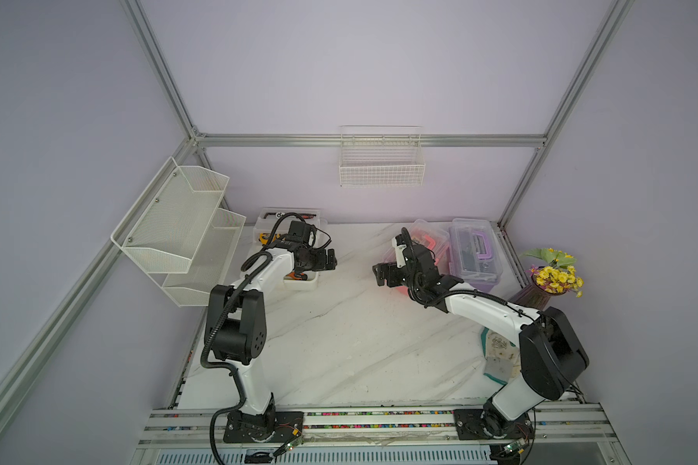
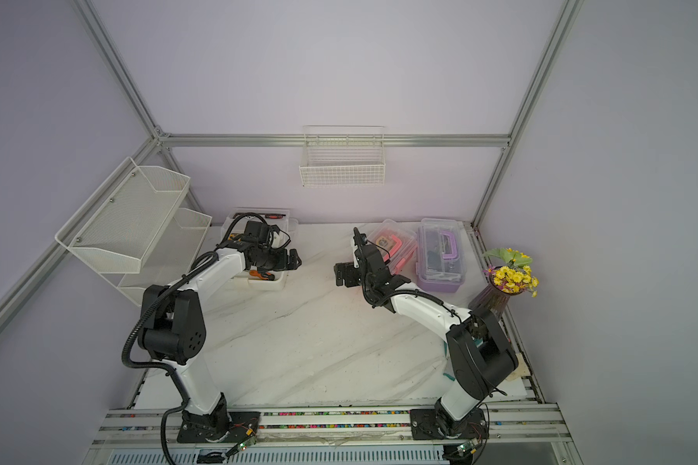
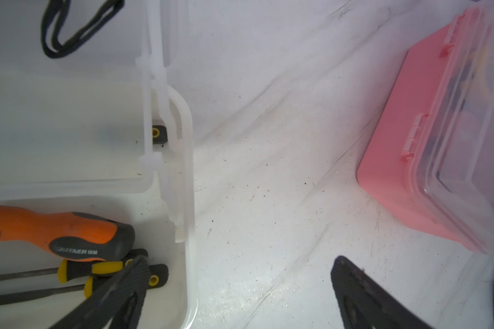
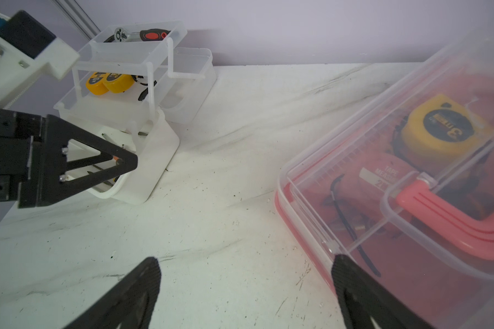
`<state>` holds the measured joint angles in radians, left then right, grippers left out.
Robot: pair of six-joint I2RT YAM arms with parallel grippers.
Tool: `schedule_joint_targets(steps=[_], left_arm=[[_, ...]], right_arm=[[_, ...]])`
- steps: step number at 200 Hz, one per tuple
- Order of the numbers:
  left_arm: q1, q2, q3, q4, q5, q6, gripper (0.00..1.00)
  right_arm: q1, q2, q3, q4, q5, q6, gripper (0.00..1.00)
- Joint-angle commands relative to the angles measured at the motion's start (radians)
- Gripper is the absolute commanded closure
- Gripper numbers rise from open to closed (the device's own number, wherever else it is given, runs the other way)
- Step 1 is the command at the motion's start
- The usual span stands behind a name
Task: Close toolboxes
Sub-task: Move the toolbox to the center of the board.
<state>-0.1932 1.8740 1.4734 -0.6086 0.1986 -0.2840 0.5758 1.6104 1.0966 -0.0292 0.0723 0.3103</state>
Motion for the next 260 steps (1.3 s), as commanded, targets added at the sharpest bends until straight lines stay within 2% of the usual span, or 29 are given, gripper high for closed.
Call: schedule_joint_targets(steps=[1, 54, 101, 136, 213, 223, 239, 260], left_arm=[[-0.021, 0.041, 0.048, -0.057, -0.035, 0.023, 0.0], [-0.075, 0.033, -0.006, -0.066, -0.018, -0.022, 0.0], [-0.214, -0.015, -0.062, -0.057, 0.007, -0.121, 0.0], [-0.316, -0.063, -0.158, 0.003, 0.039, -0.217, 0.0], [-0.531, -0.146, -0.328, 0.075, 0.107, -0.389, 0.0], [-0.549, -0.165, -0.341, 0.076, 0.124, -0.4, 0.0], [-0.555, -0.213, -0.363, 0.07, 0.14, -0.409, 0.0], [-0.548, -0.281, -0.346, 0.016, 0.088, -0.383, 0.0]], right_arm=[[-0.005, -0.042, -0.021, 0.034, 0.019, 0.004, 0.03], [-0.005, -0.069, -0.046, 0.033, 0.063, -0.002, 0.03], [-0.008, -0.068, -0.044, 0.039, 0.058, 0.001, 0.03], [-0.023, -0.084, -0.053, 0.037, 0.063, 0.02, 0.03], [-0.09, -0.13, -0.049, -0.016, 0.092, 0.051, 0.09], [-0.095, -0.132, -0.041, -0.026, 0.086, 0.06, 0.12], [-0.1, -0.135, -0.016, -0.046, 0.045, 0.064, 0.23], [-0.1, -0.123, 0.016, -0.06, 0.015, 0.065, 0.31]])
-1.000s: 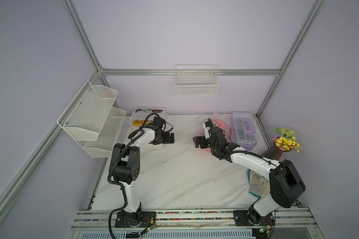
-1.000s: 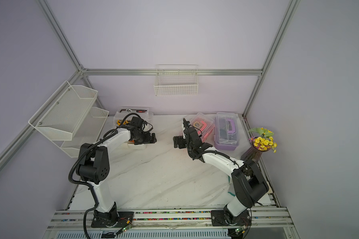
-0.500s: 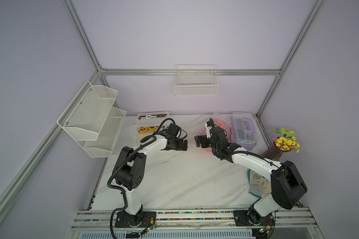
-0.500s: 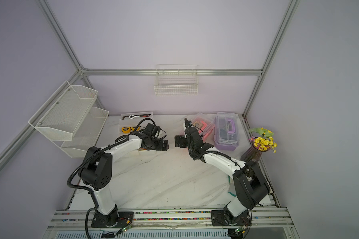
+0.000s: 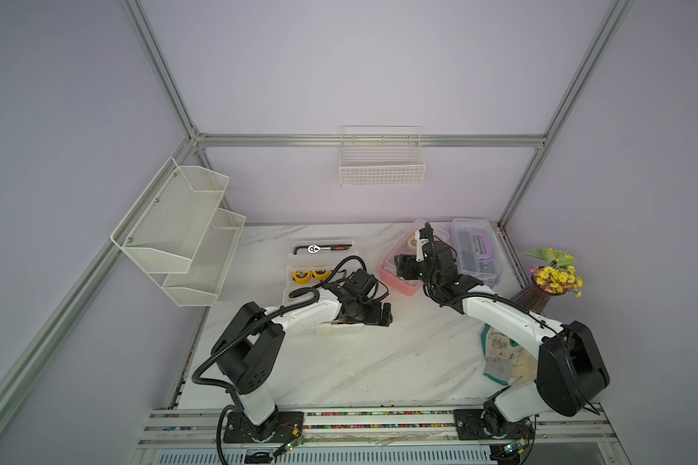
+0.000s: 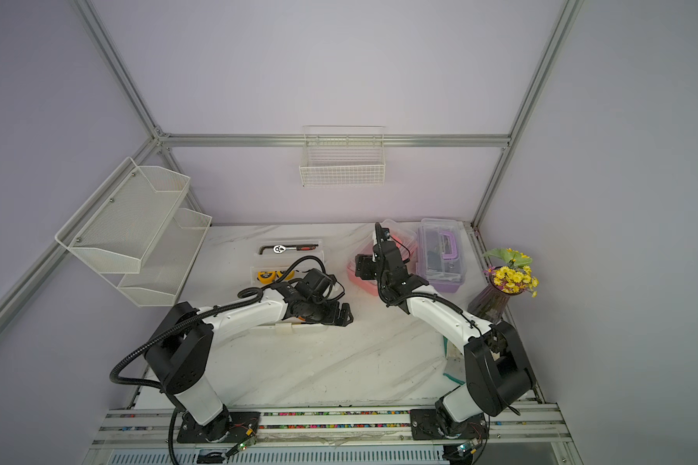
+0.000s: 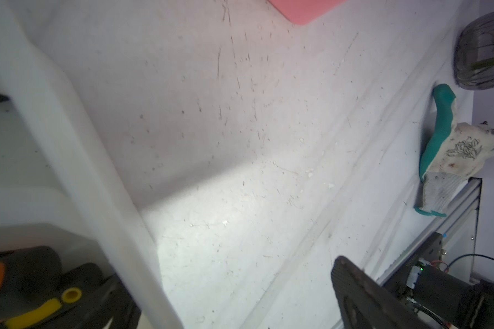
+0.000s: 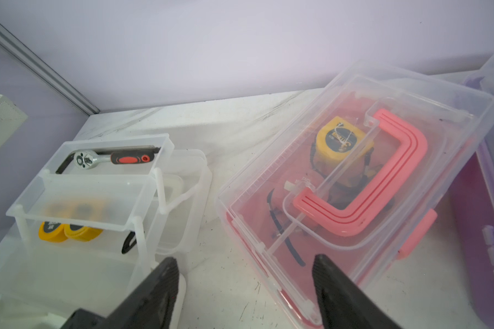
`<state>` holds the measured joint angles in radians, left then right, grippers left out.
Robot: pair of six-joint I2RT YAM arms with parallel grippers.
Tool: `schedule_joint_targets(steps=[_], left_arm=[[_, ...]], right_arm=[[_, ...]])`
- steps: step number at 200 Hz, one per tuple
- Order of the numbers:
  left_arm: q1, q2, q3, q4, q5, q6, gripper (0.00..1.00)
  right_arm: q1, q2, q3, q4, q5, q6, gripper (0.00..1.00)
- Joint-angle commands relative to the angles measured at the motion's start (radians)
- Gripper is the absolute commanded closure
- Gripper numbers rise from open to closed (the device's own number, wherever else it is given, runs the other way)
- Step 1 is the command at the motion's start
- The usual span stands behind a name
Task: Close toolboxes
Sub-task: Move the toolbox to the center of the board, then adjust the toolbox at the center of the board.
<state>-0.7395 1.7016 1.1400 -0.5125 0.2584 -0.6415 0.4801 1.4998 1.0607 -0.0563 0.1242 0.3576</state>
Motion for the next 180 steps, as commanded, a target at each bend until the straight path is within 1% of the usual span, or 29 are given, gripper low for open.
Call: schedule_joint_targets(steps=[1, 25, 41, 53, 77, 111, 140, 168, 171, 180], left_arm=[[0.0, -0.111, -0.009, -0.084, 0.025, -0.023, 0.0], [0.047, -0.154, 0.056, -0.127, -0.028, 0.011, 0.0], [0.086, -0.175, 0.089, -0.12, -0.075, 0.026, 0.0], [0.116, -0.181, 0.111, -0.108, -0.099, 0.044, 0.0], [0.192, -0.185, 0.139, -0.084, -0.131, 0.055, 0.0], [0.309, -0.209, 0.123, -0.032, -0.173, 0.057, 0.0], [0.383, -0.248, 0.098, 0.009, -0.239, 0.062, 0.0], [0.455, -0.281, 0.018, 0.105, -0.21, 0.016, 0.0], [0.461, -0.314, 0.007, 0.118, -0.205, 0.011, 0.0], [0.48, -0.331, -0.023, 0.15, -0.198, -0.006, 0.0]], right_arm=[[-0.005, -0.012, 0.053, -0.033, -0.039, 0.018, 0.31], [-0.005, 0.038, 0.111, -0.048, -0.066, 0.018, 0.41], [-0.005, 0.092, 0.17, -0.073, -0.087, 0.014, 0.46], [-0.005, 0.139, 0.216, -0.09, -0.125, 0.015, 0.51], [0.002, 0.24, 0.305, -0.12, -0.164, 0.049, 0.62], [0.038, 0.37, 0.431, -0.182, -0.089, 0.071, 0.6], [0.044, 0.469, 0.522, -0.213, -0.072, 0.099, 0.59], [0.053, 0.555, 0.616, -0.237, -0.078, 0.107, 0.59], [0.056, 0.564, 0.626, -0.242, -0.073, 0.108, 0.59], [0.06, 0.589, 0.656, -0.26, -0.069, 0.11, 0.59]])
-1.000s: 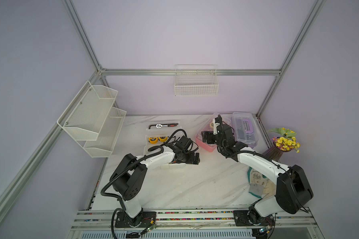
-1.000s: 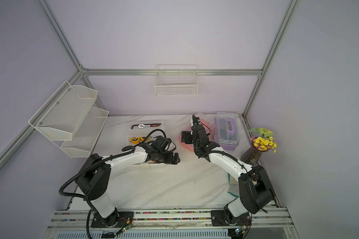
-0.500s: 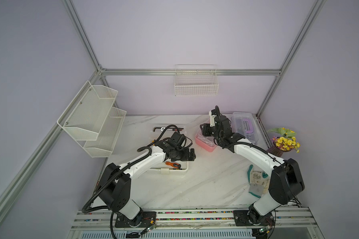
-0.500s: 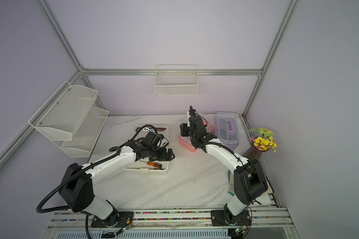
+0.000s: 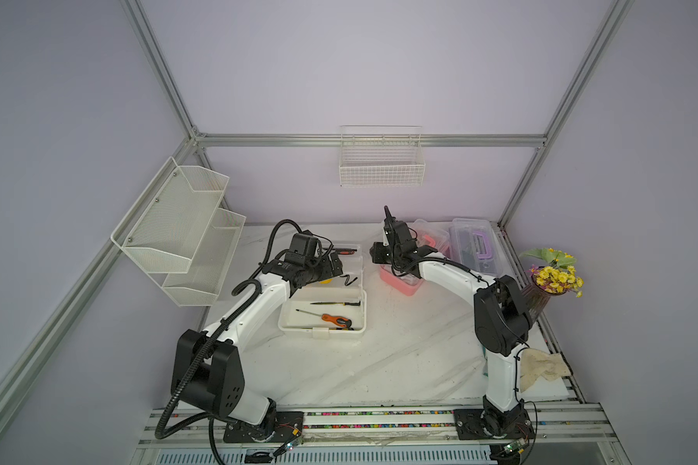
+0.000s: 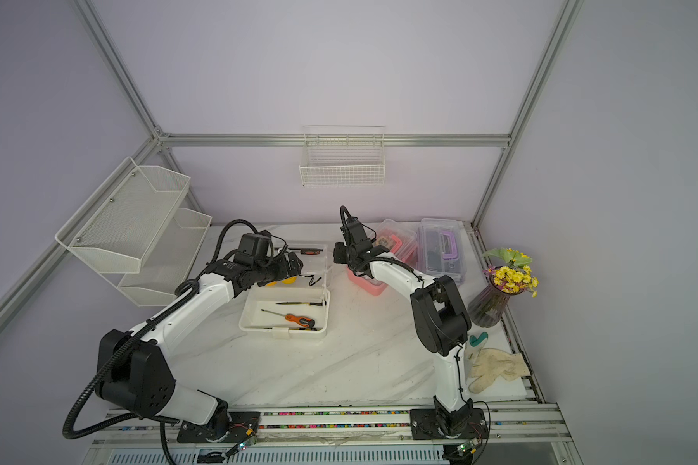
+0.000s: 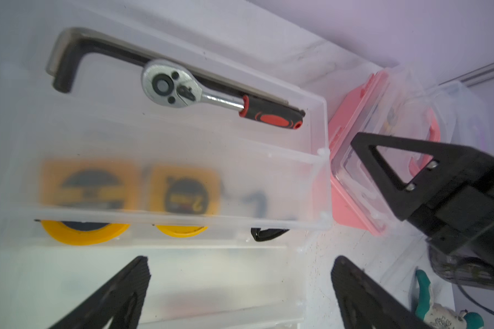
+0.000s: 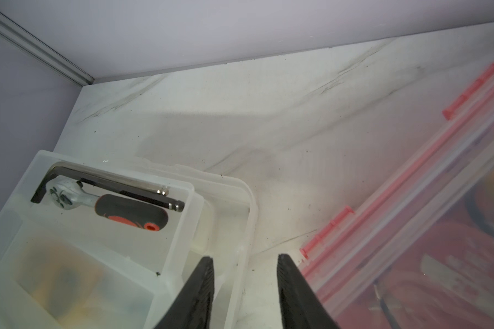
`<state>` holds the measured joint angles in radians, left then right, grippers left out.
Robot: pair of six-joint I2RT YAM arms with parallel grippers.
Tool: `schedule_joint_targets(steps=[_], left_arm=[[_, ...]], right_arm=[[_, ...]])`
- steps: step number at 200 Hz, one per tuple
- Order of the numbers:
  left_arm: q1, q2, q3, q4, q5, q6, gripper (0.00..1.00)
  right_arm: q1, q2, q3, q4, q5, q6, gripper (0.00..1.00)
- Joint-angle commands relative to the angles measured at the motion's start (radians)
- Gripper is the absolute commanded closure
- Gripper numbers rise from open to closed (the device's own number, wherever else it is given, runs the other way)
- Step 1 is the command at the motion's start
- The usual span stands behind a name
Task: Close toolboxes
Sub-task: Adjust the toolbox at the center of the board.
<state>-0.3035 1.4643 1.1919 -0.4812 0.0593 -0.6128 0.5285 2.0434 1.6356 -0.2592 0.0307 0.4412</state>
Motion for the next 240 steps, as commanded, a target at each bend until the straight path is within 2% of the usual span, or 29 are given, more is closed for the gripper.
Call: schedule_joint_targets(steps=[1, 50, 107, 172, 216, 240], left_arm=[[0.046, -0.096, -0.077, 0.122, 0.002, -0.036, 0.0], [0.104, -0.137, -0.174, 0.188, 0.005, -0.051, 0.0], [0.157, -0.16, -0.249, 0.231, 0.022, -0.055, 0.0], [0.189, -0.155, -0.286, 0.269, 0.055, -0.064, 0.0], [0.207, -0.186, -0.309, 0.273, 0.03, -0.058, 0.0], [0.218, -0.203, -0.326, 0.281, 0.019, -0.058, 0.0]], right_arm=[[0.011, 0.05, 0.083, -0.058, 0.024, 0.027, 0.59], [0.044, 0.146, 0.18, -0.107, 0.035, 0.03, 0.6], [0.085, 0.211, 0.258, -0.189, 0.172, 0.033, 0.59], [0.085, 0.289, 0.335, -0.222, 0.138, 0.045, 0.6], [0.084, 0.351, 0.42, -0.254, 0.123, 0.05, 0.65], [0.082, 0.366, 0.44, -0.225, 0.059, 0.053, 0.65]])
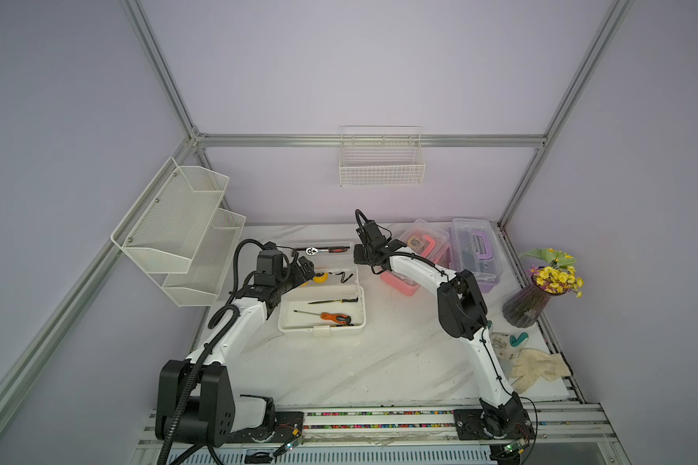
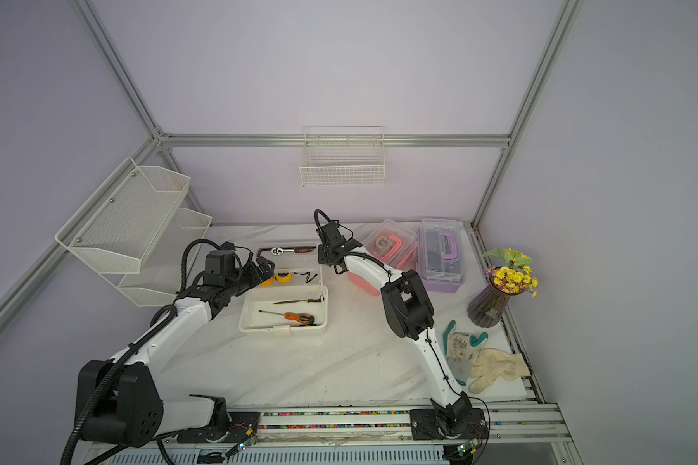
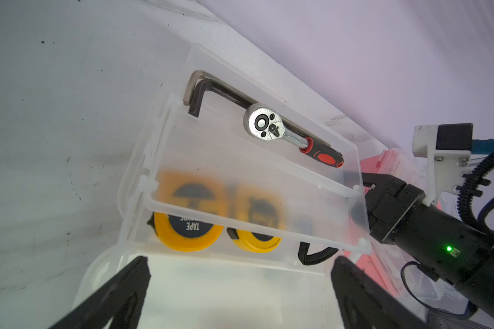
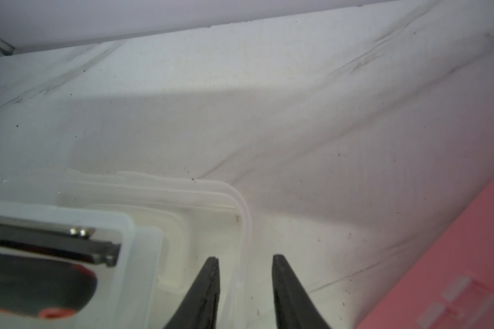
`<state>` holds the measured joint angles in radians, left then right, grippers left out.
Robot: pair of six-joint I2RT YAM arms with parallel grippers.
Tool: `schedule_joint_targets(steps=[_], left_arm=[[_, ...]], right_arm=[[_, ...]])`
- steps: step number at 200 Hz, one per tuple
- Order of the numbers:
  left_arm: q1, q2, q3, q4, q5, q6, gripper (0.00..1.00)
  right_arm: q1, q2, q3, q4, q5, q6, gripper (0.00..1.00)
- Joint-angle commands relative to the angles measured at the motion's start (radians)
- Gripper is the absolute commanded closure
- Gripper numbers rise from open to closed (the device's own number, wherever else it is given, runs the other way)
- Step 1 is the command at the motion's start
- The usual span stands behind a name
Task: Close toolboxes
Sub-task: Adjust the toolbox at the center of the board.
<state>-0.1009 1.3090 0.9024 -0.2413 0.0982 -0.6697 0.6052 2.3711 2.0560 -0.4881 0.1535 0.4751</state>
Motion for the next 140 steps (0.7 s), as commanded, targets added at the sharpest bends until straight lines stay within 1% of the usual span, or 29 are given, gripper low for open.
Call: schedule_joint_targets(steps=[1, 12, 29, 38, 49, 64, 106, 140], left_arm=[[0.016, -0.048, -0.037, 0.041, -0.019, -0.002, 0.0], [0.019, -0.053, -0.04, 0.045, -0.019, -0.002, 0.0], [0.024, -0.055, -0.042, 0.048, -0.011, -0.004, 0.0], [0.024, -0.058, -0.045, 0.049, -0.012, -0.005, 0.0], [0.026, -0.061, -0.048, 0.049, -0.018, -0.002, 0.0], [0.029, -0.062, -0.058, 0.053, -0.04, -0.002, 0.0], [0.044, -0.061, -0.089, 0.077, -0.073, -0.021, 0.0], [0.048, -0.055, -0.121, 0.119, -0.155, -0.033, 0.0]], right_arm=[[0.005, 0.038, 0.02, 0.008, -0.066, 0.02, 0.65], [0.006, 0.046, 0.028, 0.017, -0.07, 0.023, 0.65], [0.004, 0.082, 0.087, -0.034, -0.045, 0.025, 0.65], [0.004, 0.089, 0.099, -0.044, -0.034, 0.027, 0.69], [0.004, 0.071, 0.066, -0.014, -0.018, 0.031, 0.72], [0.002, 0.041, 0.004, 0.048, -0.017, 0.043, 0.72], [-0.002, 0.039, -0.006, 0.057, -0.02, 0.053, 0.75], [-0.005, 0.07, 0.004, 0.061, -0.035, 0.054, 0.78]])
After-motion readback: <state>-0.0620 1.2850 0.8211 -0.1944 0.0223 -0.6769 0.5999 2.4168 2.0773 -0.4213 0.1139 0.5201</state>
